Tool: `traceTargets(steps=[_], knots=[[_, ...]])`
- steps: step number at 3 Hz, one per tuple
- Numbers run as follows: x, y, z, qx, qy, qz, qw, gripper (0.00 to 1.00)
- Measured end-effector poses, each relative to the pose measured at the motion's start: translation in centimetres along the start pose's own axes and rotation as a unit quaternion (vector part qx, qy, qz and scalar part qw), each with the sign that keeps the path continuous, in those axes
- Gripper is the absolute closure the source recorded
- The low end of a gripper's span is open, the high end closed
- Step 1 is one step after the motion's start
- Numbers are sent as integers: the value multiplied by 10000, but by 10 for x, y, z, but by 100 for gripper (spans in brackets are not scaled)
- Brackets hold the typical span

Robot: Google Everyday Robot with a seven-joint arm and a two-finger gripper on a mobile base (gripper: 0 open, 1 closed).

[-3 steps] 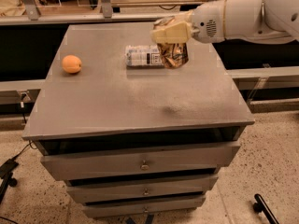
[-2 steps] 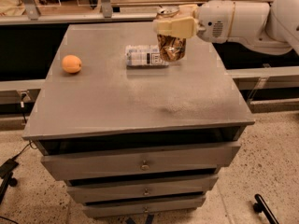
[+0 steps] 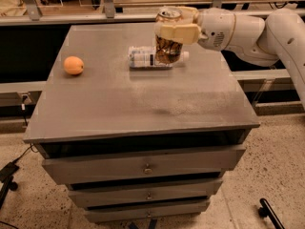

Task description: Place orange can upright

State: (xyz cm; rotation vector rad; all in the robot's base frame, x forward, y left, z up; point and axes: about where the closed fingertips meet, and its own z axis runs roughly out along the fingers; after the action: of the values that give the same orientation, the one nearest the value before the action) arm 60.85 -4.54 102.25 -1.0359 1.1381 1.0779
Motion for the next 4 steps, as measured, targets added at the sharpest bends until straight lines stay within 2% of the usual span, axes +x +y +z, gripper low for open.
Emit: traceTargets(steps=[1,2,3,4], knots=[[13,7,-15,137,-178,-85,9997,100],[29,18,-33,166,-330,-185,9991,100],[42,27,-49,158,-267,-288,9991,100],[60,35,-66,141,17,-478,9988,76]])
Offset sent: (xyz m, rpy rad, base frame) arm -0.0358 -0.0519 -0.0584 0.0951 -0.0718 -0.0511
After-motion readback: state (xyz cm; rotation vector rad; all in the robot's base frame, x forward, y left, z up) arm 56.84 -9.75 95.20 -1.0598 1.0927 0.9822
